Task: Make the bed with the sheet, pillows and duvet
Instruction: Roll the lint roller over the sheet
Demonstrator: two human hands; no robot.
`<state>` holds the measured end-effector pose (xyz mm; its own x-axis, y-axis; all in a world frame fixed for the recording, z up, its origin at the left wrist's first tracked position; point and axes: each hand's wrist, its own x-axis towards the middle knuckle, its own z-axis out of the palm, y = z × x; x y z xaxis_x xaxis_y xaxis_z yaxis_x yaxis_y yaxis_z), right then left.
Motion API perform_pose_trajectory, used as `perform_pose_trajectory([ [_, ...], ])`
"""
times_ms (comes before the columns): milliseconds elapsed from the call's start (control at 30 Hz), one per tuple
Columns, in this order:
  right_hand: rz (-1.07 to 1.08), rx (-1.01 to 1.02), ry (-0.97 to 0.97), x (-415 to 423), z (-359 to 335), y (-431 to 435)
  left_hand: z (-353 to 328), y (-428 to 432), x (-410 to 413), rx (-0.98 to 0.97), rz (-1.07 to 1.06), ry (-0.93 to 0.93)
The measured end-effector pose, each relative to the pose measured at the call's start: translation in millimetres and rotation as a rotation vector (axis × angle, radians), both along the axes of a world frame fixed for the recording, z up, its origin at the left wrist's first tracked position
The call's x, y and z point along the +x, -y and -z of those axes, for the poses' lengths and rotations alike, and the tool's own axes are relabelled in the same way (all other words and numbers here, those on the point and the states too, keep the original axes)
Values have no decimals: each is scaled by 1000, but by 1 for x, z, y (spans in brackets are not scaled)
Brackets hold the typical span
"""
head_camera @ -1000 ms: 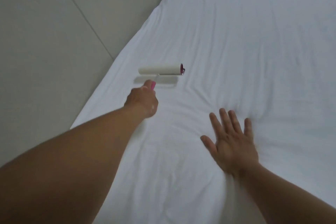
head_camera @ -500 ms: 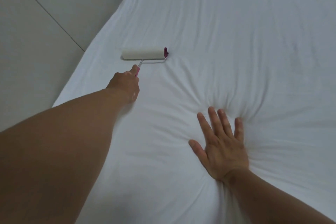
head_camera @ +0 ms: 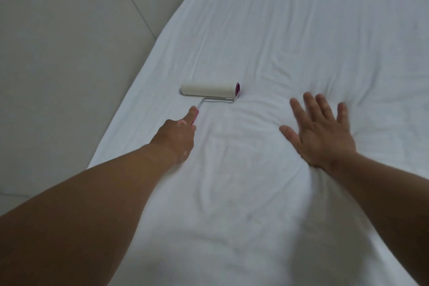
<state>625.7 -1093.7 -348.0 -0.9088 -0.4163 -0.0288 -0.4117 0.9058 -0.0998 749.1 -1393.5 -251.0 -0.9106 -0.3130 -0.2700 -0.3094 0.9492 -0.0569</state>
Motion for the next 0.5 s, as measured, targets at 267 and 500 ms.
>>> perform_pose_trajectory([
  [267,23,-65,78,39,-15,-9,-11,-3,112,-202,176,291],
  [500,23,-50,91,114,-20,-20,-39,-16,223,-333,360,516],
])
